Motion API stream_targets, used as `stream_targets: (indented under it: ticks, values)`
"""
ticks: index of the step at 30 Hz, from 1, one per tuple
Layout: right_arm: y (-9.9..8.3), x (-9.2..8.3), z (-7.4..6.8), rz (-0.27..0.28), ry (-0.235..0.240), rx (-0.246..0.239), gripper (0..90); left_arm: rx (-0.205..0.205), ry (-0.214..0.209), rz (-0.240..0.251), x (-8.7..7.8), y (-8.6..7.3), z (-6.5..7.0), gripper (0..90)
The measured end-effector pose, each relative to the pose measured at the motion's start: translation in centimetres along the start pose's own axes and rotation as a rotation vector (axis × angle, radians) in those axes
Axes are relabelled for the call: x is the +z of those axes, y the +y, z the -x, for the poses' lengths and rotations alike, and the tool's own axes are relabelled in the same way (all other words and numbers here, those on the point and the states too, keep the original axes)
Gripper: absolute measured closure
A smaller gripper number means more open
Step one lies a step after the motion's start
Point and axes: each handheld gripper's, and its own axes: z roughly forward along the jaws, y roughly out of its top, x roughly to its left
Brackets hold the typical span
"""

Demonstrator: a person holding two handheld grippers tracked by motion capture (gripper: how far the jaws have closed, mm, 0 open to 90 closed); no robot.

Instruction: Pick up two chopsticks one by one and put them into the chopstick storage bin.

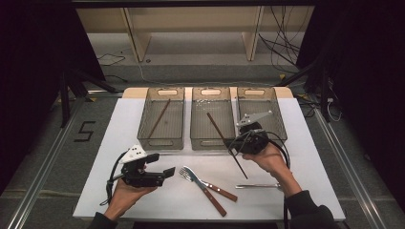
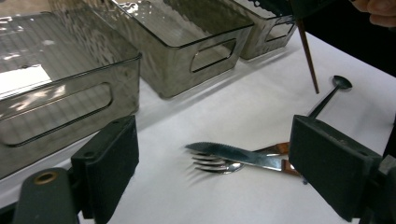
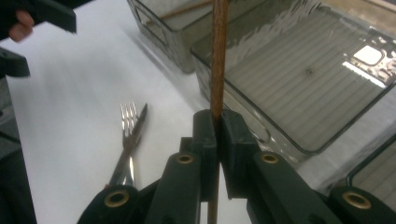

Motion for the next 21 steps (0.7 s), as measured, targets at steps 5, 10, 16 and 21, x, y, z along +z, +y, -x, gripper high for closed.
stream_targets:
  ticks: [5,10,16,21]
  values:
    - [0.1,-0.1,-0.4,0.053,0.007,0.035,85.5,0.010,-0.020,-0.003,0.9,0.9,0.8,15.9]
    - [-0.1,0.1,-0.8,0.099,0.020,0.069,85.5,0.014,-0.044,-0.011,1.8,1.9,1.5,16.0]
    - [-0.1,0.5,-1.2,0.139,0.037,0.101,85.5,-0.002,-0.075,-0.019,3.0,2.8,2.1,16.4]
    - [0.2,1.2,-2.0,0.166,0.062,0.116,85.5,-0.020,-0.105,-0.023,3.9,3.5,2.7,16.8]
